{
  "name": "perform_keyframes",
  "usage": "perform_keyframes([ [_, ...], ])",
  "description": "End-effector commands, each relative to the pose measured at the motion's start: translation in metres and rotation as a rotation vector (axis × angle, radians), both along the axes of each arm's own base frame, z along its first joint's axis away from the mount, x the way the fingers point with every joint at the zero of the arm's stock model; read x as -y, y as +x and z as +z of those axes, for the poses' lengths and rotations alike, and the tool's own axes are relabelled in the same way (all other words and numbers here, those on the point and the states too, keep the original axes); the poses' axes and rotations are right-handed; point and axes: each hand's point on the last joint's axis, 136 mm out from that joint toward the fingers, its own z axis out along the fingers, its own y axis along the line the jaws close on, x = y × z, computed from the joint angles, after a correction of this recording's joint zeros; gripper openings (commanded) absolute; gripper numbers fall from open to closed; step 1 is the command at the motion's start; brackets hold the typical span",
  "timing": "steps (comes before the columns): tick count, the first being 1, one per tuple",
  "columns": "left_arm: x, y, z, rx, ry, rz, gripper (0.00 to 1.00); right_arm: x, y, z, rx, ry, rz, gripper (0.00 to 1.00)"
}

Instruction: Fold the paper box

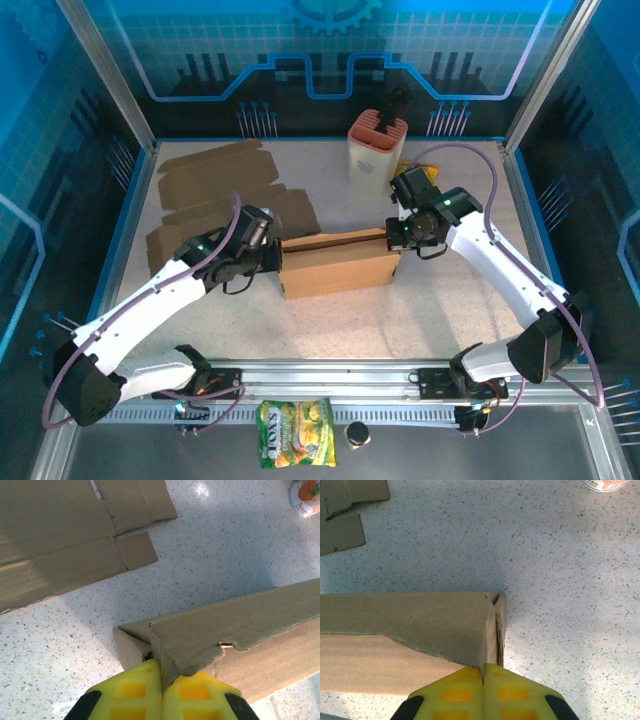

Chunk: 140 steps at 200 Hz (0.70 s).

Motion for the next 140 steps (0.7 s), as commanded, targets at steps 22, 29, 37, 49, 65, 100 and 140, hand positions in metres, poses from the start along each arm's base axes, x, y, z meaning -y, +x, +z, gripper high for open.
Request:
perform_keyframes([
  [22,0.006,-0.007,-0.003,-0.093,-0.033,0.064,0.0,-0.008,-0.01,-0.008,-0.037,0.013,0.012,0.0],
  [29,0.006,-0.007,-0.002,-0.113,-0.03,0.07,0.0,-0.008,-0.01,-0.008,-0.036,0.014,0.012,0.0],
  [37,0.006,-0.008,-0.001,-0.134,-0.025,0.077,0.0,-0.007,-0.01,-0.009,-0.039,0.013,0.011,0.0],
  [49,0.006,-0.011,-0.001,-0.167,-0.017,0.086,0.0,-0.008,-0.01,-0.009,-0.039,0.012,0.013,0.0],
  [65,0.005,-0.014,-0.003,-0.194,-0.005,0.089,0.0,-0.007,-0.01,-0.009,-0.038,0.01,0.011,0.0],
  [100,0.0,-0.014,-0.015,-0.173,0.007,0.099,0.0,-0.007,-0.01,-0.009,-0.036,0.011,0.011,0.0],
  [140,0.003,-0.014,-0.027,-0.069,0.005,0.052,0.0,-0.006,-0.01,-0.011,-0.031,0.01,0.011,0.0],
])
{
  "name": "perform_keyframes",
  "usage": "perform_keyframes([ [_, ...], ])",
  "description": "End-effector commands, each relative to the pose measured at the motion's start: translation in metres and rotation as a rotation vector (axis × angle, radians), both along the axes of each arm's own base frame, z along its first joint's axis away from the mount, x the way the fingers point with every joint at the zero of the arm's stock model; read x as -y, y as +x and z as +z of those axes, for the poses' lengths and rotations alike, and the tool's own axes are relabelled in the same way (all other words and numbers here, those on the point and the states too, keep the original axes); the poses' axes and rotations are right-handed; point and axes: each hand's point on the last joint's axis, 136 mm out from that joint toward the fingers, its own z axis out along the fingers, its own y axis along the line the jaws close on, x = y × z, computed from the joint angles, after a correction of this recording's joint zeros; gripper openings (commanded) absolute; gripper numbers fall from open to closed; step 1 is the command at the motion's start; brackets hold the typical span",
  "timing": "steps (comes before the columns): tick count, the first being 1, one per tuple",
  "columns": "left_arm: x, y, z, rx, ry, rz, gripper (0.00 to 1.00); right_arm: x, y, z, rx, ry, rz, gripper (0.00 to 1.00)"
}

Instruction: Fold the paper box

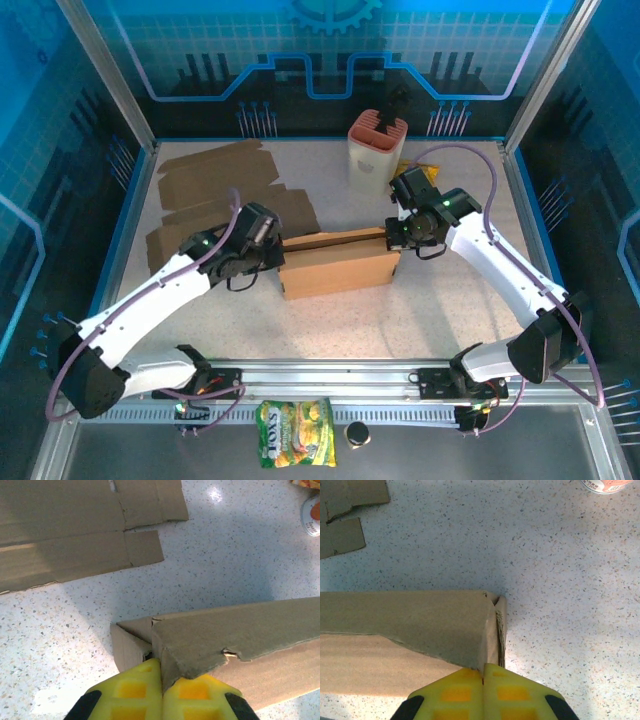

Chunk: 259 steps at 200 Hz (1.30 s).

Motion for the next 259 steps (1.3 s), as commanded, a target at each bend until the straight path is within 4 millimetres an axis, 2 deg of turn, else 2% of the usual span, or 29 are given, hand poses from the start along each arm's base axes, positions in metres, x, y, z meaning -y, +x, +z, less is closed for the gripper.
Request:
perform_keyframes([
  [1,0.002,-0.016,-0.025,-0.021,0.029,-0.05,0.0,-0.006,-0.013,-0.008,-0.038,0.008,0.018,0.0],
  [40,-0.003,-0.027,-0.047,0.023,0.064,-0.071,0.0,-0.003,-0.014,-0.009,-0.03,-0.004,0.019,0.0],
  [82,-0.013,-0.035,-0.062,0.029,0.102,-0.065,0.0,-0.002,-0.016,-0.013,-0.035,-0.009,0.018,0.0],
  [120,-0.013,-0.038,-0.068,0.001,0.112,-0.042,0.0,0.0,-0.018,-0.014,-0.037,-0.013,0.017,0.0],
  [155,-0.02,-0.04,-0.07,-0.003,0.153,-0.008,0.0,0.002,-0.023,-0.003,-0.021,0.008,-0.003,0.0],
  [175,-0.024,-0.039,-0.069,0.005,0.184,0.005,0.0,0.0,-0.031,0.002,-0.028,0.059,-0.031,0.12],
  [195,-0.028,-0.038,-0.068,0.014,0.206,0.018,0.0,-0.001,-0.04,0.006,-0.044,0.119,-0.081,0.34],
  [213,-0.029,-0.037,-0.066,0.023,0.216,0.021,0.0,0.0,-0.048,0.01,-0.063,0.19,-0.148,0.48],
  [236,-0.027,-0.035,-0.063,0.032,0.22,0.015,0.0,0.0,-0.054,0.017,-0.068,0.276,-0.222,0.55],
  [259,-0.025,-0.034,-0.062,0.04,0.222,0.004,0.0,0.003,-0.05,0.033,-0.038,0.364,-0.317,0.63],
])
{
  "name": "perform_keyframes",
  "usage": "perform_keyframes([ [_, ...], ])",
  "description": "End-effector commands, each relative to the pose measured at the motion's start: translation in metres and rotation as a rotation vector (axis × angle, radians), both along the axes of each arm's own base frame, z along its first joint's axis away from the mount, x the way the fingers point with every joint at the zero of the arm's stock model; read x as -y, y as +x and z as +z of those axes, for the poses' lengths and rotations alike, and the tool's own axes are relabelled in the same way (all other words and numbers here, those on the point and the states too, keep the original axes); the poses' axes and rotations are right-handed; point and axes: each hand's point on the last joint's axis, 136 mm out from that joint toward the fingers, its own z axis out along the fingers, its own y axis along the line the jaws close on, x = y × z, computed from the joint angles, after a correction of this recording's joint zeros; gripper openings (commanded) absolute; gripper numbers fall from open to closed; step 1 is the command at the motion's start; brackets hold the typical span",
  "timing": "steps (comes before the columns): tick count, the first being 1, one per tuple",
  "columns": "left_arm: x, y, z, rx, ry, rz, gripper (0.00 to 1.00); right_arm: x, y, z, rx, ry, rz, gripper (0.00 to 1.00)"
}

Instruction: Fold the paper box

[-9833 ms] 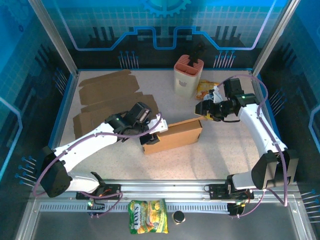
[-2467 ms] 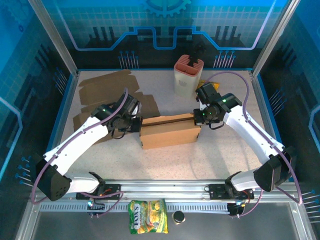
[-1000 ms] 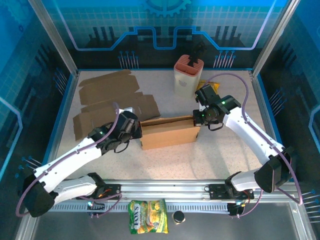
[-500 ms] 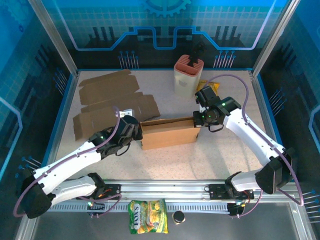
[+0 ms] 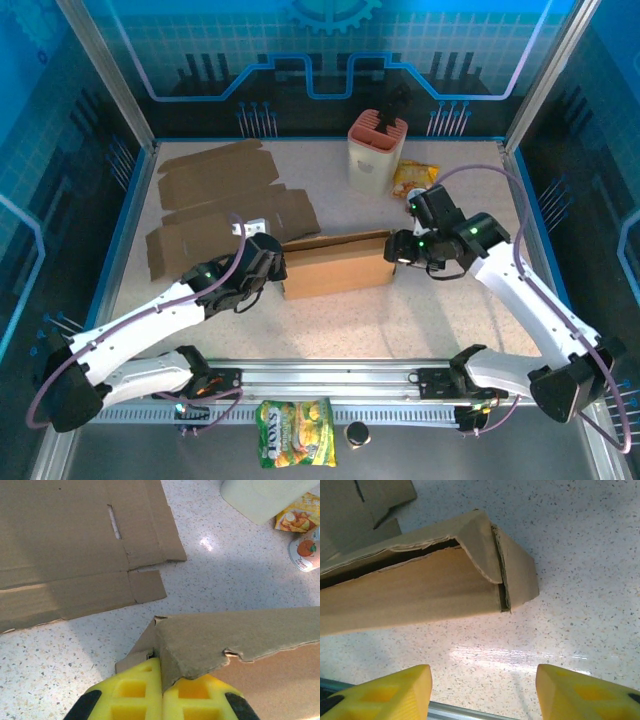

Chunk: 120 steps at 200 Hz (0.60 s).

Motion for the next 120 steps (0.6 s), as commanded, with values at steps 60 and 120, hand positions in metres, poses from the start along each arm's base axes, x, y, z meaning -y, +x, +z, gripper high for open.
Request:
perform_keyframes([
  [60,-0.017,-0.032,-0.048,-0.196,0.175,-0.033,0.0,-0.009,0.028,0.018,-0.169,0.584,-0.55,0.8],
  [120,-0.015,-0.029,-0.044,-0.183,0.179,-0.035,0.0,-0.009,0.042,0.004,-0.264,0.736,-0.709,0.91],
])
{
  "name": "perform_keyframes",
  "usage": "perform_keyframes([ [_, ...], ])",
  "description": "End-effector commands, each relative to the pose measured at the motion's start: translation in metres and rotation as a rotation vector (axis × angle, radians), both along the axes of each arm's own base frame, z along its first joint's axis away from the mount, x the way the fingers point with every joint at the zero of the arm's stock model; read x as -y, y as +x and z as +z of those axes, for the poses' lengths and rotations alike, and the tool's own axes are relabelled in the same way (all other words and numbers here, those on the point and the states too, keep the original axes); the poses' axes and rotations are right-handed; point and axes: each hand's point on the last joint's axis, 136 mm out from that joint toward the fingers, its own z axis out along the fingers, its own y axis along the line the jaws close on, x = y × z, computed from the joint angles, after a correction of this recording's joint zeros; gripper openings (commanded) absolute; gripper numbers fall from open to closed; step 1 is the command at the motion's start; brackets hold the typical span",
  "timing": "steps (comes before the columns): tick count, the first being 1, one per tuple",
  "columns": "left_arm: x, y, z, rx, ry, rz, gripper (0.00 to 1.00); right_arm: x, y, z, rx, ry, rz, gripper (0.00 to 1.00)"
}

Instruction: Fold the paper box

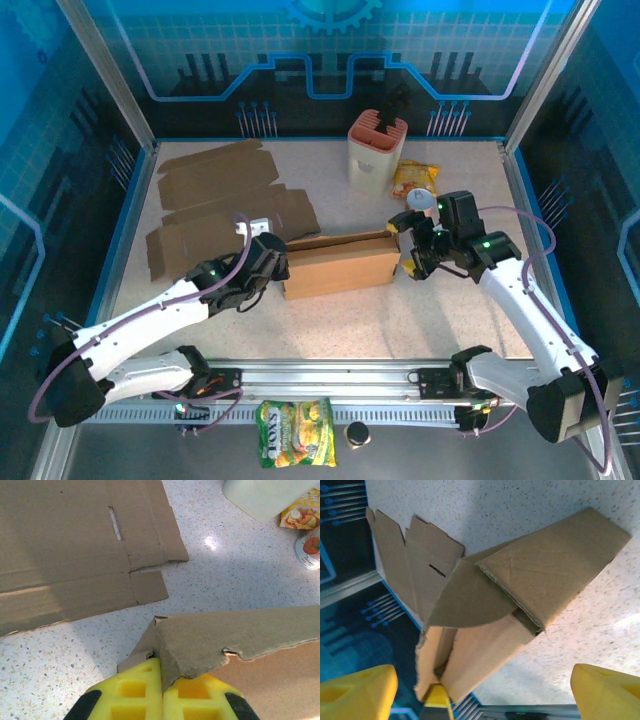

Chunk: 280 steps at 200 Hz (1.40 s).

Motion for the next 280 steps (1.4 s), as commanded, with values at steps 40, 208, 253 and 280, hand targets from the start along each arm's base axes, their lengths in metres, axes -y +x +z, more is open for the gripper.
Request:
perform_keyframes([
  [40,-0.015,-0.029,-0.044,-0.179,0.148,-0.041,0.0,-0.002,0.011,-0.011,-0.082,0.137,-0.09,0.91],
  [208,0.0,-0.035,-0.015,-0.166,-0.012,-0.054,0.24,0.012,-0.005,-0.059,-0.144,0.03,-0.061,0.65],
  [253,0.011,-0.044,0.001,-0.198,-0.156,-0.041,0.47,0.012,-0.003,-0.059,-0.145,0.026,-0.055,0.65],
  [280,0.016,-0.046,0.006,-0.223,-0.207,-0.029,0.52,0.012,-0.001,-0.058,-0.14,0.026,-0.055,0.65],
])
